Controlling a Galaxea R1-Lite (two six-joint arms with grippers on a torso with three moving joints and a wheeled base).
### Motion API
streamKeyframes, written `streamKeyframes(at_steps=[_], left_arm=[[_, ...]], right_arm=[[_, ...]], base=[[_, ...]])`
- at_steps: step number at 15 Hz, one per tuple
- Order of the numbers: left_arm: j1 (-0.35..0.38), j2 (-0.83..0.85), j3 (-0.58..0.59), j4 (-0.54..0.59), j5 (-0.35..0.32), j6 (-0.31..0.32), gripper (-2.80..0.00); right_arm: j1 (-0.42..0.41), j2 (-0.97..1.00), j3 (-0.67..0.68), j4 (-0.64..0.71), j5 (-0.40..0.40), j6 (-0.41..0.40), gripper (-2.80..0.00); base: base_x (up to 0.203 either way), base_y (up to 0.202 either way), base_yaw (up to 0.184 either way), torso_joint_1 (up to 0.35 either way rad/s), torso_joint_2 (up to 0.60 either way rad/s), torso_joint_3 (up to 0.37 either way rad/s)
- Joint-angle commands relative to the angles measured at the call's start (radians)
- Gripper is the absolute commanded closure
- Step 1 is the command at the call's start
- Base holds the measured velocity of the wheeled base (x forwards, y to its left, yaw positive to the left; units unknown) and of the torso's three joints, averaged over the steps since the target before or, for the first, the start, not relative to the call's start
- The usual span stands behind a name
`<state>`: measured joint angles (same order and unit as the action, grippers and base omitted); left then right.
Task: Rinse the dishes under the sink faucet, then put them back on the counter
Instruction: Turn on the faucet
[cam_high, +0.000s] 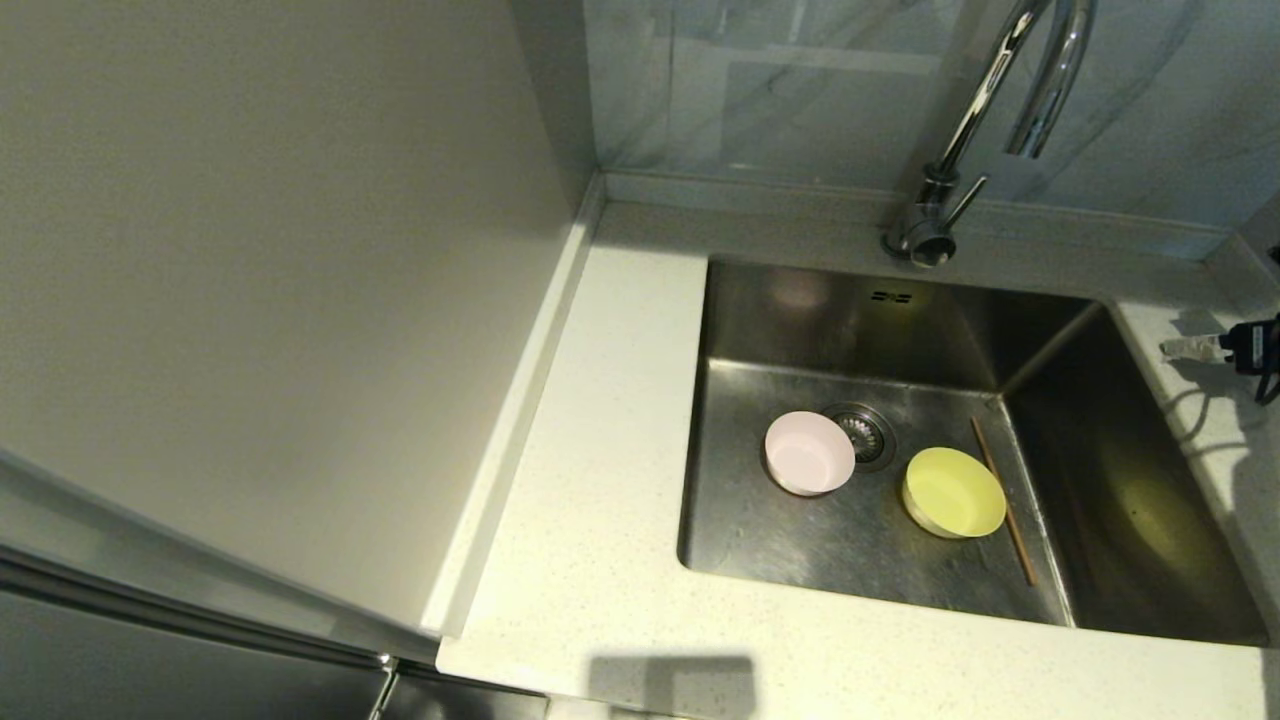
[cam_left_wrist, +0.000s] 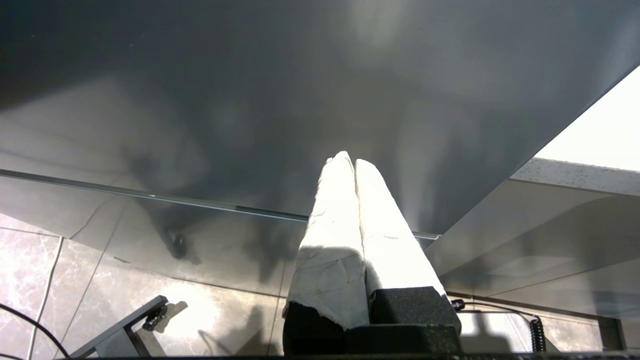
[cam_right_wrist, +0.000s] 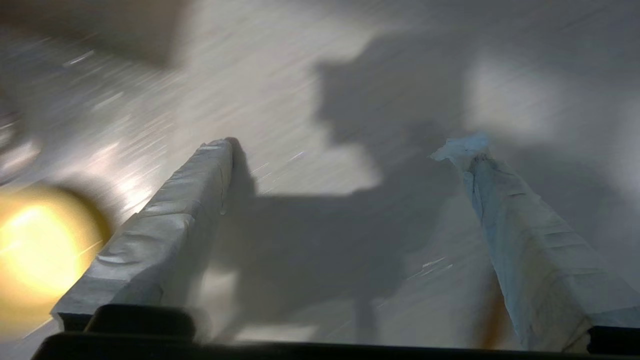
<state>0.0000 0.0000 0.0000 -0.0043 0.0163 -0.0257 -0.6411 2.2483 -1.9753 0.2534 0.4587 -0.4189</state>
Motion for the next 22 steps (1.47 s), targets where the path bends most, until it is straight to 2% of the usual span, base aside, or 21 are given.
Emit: streamKeyframes(at_steps=[1,3,10,11,13,15,16,18,21,22], left_arm=[[0.0,-0.003,0.0,0.0,0.001,0.0,0.0],[0.0,-0.003,0.0,0.0,0.001,0.0,0.0],[0.0,-0.003,0.0,0.0,0.001,0.0,0.0],[0.0,-0.003,0.0,0.0,0.001,0.0,0.0],[0.0,-0.003,0.0,0.0,0.001,0.0,0.0],[0.0,-0.003,0.0,0.0,0.001,0.0,0.0],[0.0,-0.003,0.0,0.0,0.001,0.0,0.0],[0.0,-0.003,0.0,0.0,0.001,0.0,0.0],[0.0,-0.003,0.0,0.0,0.001,0.0,0.0],[0.0,-0.003,0.0,0.0,0.001,0.0,0.0]], right_arm=[[0.001,0.057,0.0,-0.101,-0.049,-0.005,-2.8],[0.001,0.082,-0.007,-0.143,-0.125,-0.006,-2.8],[-0.008,0.079,-0.007,-0.086,-0.217,-0.078,-2.8],[-0.013,0.065,-0.005,-0.072,-0.206,-0.077,-2.8],[-0.024,0.003,0.009,0.001,-0.09,-0.047,-2.8],[-0.028,-0.088,0.015,0.108,0.012,0.027,-2.8],[-0.025,-0.14,0.02,0.139,0.036,0.088,-2.8],[-0.004,-0.233,0.043,0.163,0.053,0.197,-2.8],[0.009,-0.356,0.164,0.171,0.039,0.234,-2.8],[0.01,-0.387,0.205,0.171,0.005,0.235,-2.8]], base=[[0.0,0.0,0.0,0.0,0.0,0.0],[0.0,0.0,0.0,0.0,0.0,0.0],[0.0,0.0,0.0,0.0,0.0,0.0],[0.0,0.0,0.0,0.0,0.0,0.0],[0.0,0.0,0.0,0.0,0.0,0.0],[0.0,0.0,0.0,0.0,0.0,0.0],[0.0,0.0,0.0,0.0,0.0,0.0],[0.0,0.0,0.0,0.0,0.0,0.0],[0.0,0.0,0.0,0.0,0.0,0.0],[0.0,0.0,0.0,0.0,0.0,0.0]])
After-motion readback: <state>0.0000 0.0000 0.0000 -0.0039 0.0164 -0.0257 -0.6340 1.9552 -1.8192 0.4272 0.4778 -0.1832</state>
